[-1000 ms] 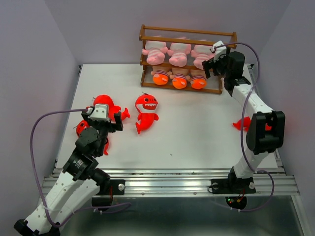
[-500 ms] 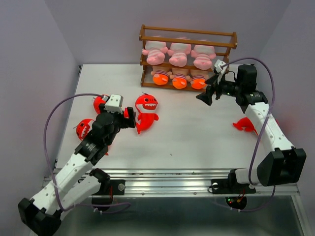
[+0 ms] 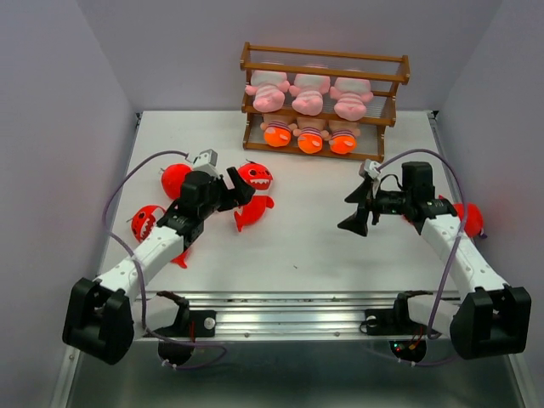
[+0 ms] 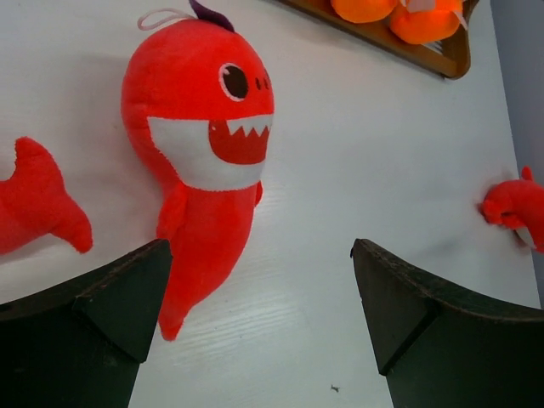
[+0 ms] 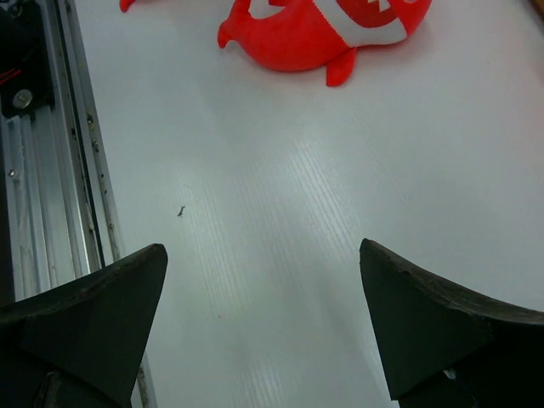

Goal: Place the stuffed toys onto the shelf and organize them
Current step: Grab a stuffed toy with the left arm

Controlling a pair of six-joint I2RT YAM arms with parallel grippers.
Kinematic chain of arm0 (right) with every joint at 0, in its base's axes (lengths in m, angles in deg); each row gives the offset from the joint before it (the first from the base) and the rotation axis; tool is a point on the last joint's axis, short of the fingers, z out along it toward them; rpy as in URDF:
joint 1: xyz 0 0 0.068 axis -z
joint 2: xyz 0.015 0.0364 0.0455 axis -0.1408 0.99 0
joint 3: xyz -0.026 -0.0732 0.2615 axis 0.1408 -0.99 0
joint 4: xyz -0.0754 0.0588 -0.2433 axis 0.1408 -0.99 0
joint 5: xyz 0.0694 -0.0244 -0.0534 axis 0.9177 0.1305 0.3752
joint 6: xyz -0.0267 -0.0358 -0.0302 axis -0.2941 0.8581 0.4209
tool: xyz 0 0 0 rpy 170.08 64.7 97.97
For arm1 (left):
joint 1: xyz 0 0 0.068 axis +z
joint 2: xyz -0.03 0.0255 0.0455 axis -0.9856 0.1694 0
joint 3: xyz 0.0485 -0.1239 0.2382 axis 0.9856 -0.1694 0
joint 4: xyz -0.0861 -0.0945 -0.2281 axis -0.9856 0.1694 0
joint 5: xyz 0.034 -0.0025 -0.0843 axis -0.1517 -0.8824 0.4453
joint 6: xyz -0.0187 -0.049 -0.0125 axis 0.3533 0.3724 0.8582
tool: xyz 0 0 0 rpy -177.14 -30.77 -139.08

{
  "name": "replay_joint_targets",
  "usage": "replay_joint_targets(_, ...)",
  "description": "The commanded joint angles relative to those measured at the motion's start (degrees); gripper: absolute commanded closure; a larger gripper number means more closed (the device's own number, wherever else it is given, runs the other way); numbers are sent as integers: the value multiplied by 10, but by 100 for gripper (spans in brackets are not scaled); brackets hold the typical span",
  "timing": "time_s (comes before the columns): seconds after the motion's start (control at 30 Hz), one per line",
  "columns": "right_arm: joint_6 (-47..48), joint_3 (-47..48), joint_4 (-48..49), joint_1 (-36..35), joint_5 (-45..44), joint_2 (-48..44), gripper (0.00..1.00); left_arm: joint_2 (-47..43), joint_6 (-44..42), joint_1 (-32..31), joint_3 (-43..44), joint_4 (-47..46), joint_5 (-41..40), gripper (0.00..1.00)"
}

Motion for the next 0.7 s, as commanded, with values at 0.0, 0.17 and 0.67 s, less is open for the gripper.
replay_joint_targets(0.0,20,11,21,-3,-8,-27,0,68,19,30,25,-59,47,1)
replay_joint_targets(0.17,12,9,28,-3,-9,-37,0,185,-16,44,93,-53,49,2)
replay_joint_targets(0.67,16,0,35,-3,-14,-23,0,360,-61,93,165,-95,150,55)
